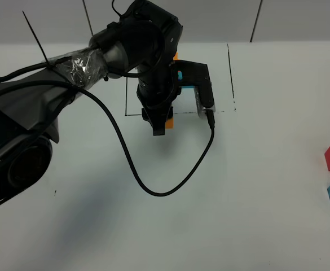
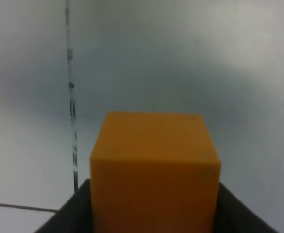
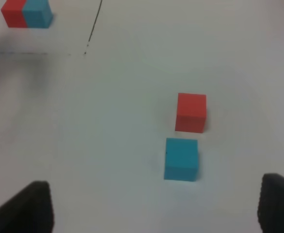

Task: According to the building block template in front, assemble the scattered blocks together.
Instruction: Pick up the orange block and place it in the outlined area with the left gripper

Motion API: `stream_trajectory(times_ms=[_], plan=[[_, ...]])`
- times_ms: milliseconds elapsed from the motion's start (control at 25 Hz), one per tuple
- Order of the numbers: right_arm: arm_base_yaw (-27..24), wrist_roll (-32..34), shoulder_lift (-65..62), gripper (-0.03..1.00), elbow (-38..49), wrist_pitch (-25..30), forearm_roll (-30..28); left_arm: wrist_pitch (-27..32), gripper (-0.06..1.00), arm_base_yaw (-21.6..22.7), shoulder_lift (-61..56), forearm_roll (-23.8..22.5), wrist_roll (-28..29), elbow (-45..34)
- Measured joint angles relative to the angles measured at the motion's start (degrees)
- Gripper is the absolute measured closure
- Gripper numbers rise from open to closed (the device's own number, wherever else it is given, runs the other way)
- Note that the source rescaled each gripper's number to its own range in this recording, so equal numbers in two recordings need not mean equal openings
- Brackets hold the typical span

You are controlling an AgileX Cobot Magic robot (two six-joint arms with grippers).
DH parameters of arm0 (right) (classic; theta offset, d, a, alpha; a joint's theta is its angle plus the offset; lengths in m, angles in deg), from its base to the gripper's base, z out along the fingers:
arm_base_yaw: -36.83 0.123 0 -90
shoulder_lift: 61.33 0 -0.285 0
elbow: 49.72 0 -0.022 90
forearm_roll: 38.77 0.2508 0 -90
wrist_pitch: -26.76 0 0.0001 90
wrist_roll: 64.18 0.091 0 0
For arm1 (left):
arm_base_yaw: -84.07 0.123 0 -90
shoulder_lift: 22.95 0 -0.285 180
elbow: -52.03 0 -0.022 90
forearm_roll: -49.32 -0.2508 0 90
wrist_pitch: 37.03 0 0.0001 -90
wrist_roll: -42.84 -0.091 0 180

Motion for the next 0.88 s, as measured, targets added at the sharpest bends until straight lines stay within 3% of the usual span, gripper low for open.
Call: stream_trajectory(times_ms=[440, 880], plan=[[0.0, 0.0, 0.0, 0.07, 0.0, 0.1, 0.0, 0.4, 0.94, -0.1, 4.2, 3.7, -2.8, 1.8], [0.0, 0.0, 0.0, 0.07, 0.0, 0.1, 0.0, -2.2, 0.94, -0.1, 5.5, 4.4, -3.0, 2.8]])
